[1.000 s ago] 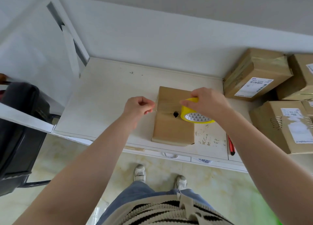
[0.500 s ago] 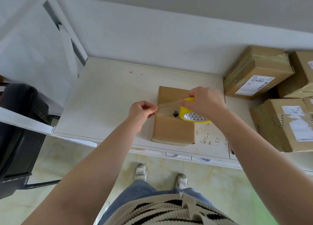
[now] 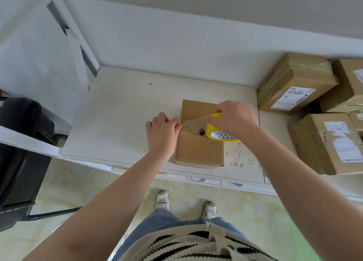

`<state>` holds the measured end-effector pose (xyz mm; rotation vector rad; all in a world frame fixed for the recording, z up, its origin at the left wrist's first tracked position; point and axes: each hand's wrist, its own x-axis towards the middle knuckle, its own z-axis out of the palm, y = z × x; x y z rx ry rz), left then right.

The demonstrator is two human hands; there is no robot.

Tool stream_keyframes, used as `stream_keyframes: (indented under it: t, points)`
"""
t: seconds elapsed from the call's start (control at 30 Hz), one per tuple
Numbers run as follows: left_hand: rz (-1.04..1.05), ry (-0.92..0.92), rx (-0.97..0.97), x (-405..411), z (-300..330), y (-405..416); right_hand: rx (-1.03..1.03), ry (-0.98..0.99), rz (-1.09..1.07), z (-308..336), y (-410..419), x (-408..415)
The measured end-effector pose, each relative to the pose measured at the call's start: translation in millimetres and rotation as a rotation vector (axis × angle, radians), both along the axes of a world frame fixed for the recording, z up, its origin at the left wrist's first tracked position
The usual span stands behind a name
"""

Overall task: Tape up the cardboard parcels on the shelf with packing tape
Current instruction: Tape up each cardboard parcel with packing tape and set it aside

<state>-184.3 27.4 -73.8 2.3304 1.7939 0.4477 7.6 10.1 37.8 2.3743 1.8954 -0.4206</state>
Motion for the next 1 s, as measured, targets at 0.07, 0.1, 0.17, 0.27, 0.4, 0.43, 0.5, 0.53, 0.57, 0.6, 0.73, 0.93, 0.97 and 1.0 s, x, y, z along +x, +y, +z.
stream_keyframes:
  t: [0.07, 0.1, 0.17, 0.27, 0.4, 0.43, 0.5, 0.53, 0.57, 0.6, 0.73, 0.93, 0.97, 1.0]
  points:
    - [-0.018, 0.085, -0.048, 5, 1, -1, 0.006, -0.007, 0.012, 0, 0, 0]
    - [-0.014, 0.11, -0.077, 8, 1, -1, 0.011, -0.009, 0.017, 1, 0, 0]
    - [-0.01, 0.12, -0.11, 12, 1, 0, 0.014, -0.01, 0.029, 0, 0, -1]
    - [0.027, 0.046, -0.227, 12, -5, -1, 0.004, 0.002, 0.041, -2, 1, -3]
    - [0.055, -0.069, -0.329, 13, -7, -3, -0.025, 0.098, 0.014, 4, -2, 13]
    - [0.046, -0.066, -0.336, 13, -7, -3, -0.039, 0.113, 0.007, 5, -4, 17]
    - [0.034, -0.047, -0.342, 13, -7, -4, -0.056, 0.11, -0.005, 6, -7, 20]
    - [0.032, -0.034, -0.343, 13, -7, -3, -0.059, 0.097, -0.01, 5, -7, 20]
    - [0.033, -0.023, -0.347, 12, -7, -3, -0.061, 0.077, -0.012, 6, -7, 20]
    - [0.036, -0.017, -0.354, 12, -7, -3, -0.065, 0.043, -0.012, 5, -7, 22]
    - [0.04, -0.019, -0.363, 15, -5, -4, -0.108, -0.08, -0.042, -4, -10, 43]
    - [0.081, -0.033, -0.366, 18, -6, -6, -0.137, 0.035, -0.138, -39, -19, 55]
    - [0.086, -0.037, -0.366, 18, -6, -6, -0.143, 0.043, -0.144, -43, -19, 56]
    - [0.09, -0.038, -0.367, 18, -6, -6, -0.148, 0.053, -0.147, -46, -19, 57]
